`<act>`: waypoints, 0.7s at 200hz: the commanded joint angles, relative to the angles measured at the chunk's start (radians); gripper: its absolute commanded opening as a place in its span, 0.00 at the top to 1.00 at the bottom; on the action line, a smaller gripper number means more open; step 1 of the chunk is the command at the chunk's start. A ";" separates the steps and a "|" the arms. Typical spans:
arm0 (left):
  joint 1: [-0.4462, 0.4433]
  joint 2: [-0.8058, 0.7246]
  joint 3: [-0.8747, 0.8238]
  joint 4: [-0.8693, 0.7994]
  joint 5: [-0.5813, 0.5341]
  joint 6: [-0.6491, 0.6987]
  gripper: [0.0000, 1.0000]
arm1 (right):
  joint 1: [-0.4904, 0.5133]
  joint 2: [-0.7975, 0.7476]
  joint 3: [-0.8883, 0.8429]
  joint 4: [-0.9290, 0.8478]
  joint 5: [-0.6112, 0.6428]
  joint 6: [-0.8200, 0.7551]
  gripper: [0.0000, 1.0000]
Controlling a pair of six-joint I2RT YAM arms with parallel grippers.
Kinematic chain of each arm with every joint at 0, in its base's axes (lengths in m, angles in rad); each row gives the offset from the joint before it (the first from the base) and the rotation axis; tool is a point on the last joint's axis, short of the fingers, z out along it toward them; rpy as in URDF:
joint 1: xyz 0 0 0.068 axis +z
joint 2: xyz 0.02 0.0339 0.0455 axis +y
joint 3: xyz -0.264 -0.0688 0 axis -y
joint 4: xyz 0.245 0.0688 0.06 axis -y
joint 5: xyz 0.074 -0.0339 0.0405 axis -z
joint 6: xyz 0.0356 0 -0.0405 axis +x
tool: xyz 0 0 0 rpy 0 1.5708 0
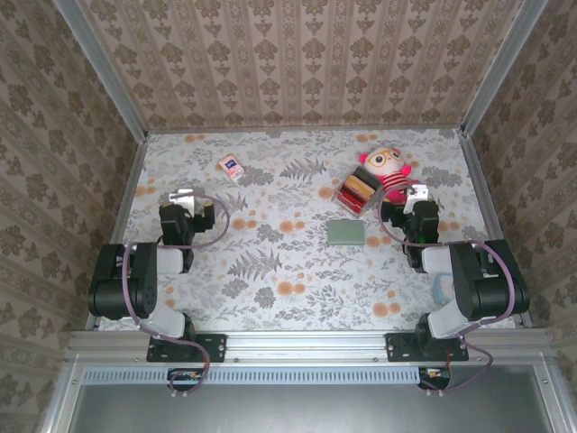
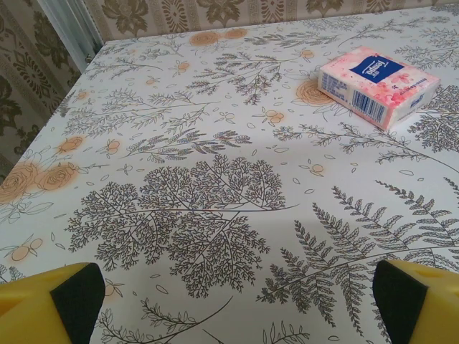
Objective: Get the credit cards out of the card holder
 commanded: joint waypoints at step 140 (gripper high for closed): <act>0.009 -0.001 0.018 0.007 0.029 -0.001 0.00 | 0.000 0.004 0.019 -0.006 -0.008 -0.011 0.00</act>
